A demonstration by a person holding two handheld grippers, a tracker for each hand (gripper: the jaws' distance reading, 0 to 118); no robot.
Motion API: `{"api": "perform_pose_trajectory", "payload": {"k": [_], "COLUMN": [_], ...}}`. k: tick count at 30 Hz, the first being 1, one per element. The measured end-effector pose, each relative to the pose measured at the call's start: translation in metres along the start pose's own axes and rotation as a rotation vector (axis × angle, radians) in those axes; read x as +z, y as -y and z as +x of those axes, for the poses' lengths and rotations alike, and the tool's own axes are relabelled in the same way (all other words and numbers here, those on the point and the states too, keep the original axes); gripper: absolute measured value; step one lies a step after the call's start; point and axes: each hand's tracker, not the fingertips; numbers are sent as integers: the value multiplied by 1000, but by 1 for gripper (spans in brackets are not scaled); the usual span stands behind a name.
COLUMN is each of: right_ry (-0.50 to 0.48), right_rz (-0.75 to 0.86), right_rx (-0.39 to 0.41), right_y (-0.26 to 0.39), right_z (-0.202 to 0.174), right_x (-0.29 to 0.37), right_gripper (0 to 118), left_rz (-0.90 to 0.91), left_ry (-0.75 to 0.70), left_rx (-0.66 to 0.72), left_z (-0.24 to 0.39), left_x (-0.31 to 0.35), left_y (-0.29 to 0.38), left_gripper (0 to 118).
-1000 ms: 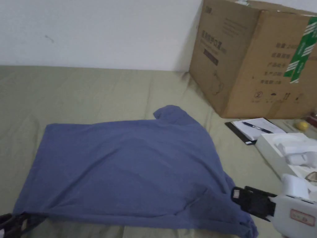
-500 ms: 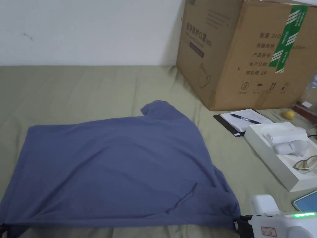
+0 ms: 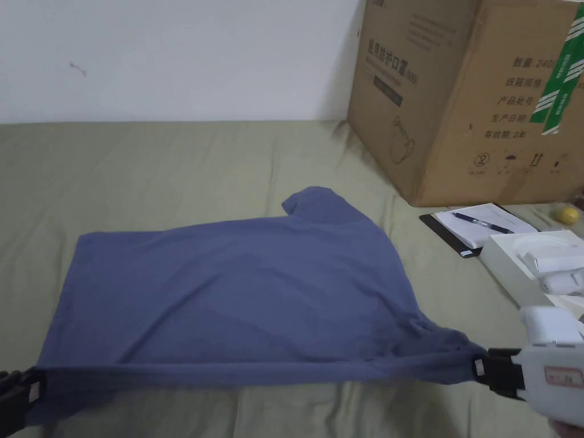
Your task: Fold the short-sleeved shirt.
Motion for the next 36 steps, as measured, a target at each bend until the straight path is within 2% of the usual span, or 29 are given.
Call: {"api": "perform_pose_trajectory", "payload": {"k": [3, 6, 8, 13, 14, 15, 16, 17, 18, 19, 20, 24, 25, 27, 29, 31, 32, 33, 34, 35, 36], "right_ry": [7, 45, 62, 80, 81, 87, 94, 92, 92, 94, 87, 27, 44, -8, -75, -54, -35, -56, -88, -105, -104], "right_rz": [-9, -38, -86, -137, -135, -138, -141, -140, -136, -124, -99, 50, 114, 341, 523, 629, 647, 666, 705, 743, 749], "right_rx": [1, 43, 21, 18, 9, -6, -19, -33, -43, -53, -68, -112, -102, -76, -18, 22, 25, 26, 21, 12, 1], "right_y": [-43, -92, -115, -138, -137, -136, -135, -132, -129, -126, -122, -111, -106, -81, -53, -25, -13, -3, 7, 18, 25], "right_z": [-4, -15, -20, -23, -23, -23, -23, -22, -21, -21, -19, -23, -31, -45, -67, -87, -97, -111, -117, -124, -129], "right_x": [-20, -50, -78, -157, -168, -176, -182, -187, -189, -188, -183, -138, -119, -75, -31, 0, 13, 22, 30, 39, 45], "right_gripper": [5, 5, 5, 6, 6, 11, 25, 48, 88, 109, 118, 116, 115, 115, 115, 116, 113, 98, 66, 27, 0], "left_rz": [-29, -90, -121, -195, -202, -208, -211, -210, -198, -172, -127, 31, 116, 275, 366, 456, 488, 512, 525, 526, 522], "left_ry": [-13, -28, -31, -95, -110, -125, -137, -145, -158, -173, -171, -165, -133, -27, 16, -4, -8, -6, -15, -23, -36], "left_rx": [-17, -39, -40, -37, -33, -24, -16, -7, 7, 19, 39, 131, 177, 257, 240, 169, 130, 104, 90, 78, 75], "left_z": [-3, -5, -9, -20, -22, -24, -27, -31, -32, -33, -34, -21, -16, -3, 14, 32, 40, 47, 52, 58, 63], "left_x": [-25, -60, -85, -138, -145, -151, -154, -157, -157, -153, -147, -99, -80, -39, -4, 27, 41, 53, 61, 70, 76], "left_y": [-27, -53, -64, -71, -69, -69, -68, -66, -64, -62, -62, -66, -65, -57, -44, -29, -21, -15, -11, -6, -3], "left_gripper": [2, 2, 2, 11, 16, 32, 50, 73, 101, 112, 113, 113, 113, 113, 113, 110, 101, 72, 36, 1, 0]}}
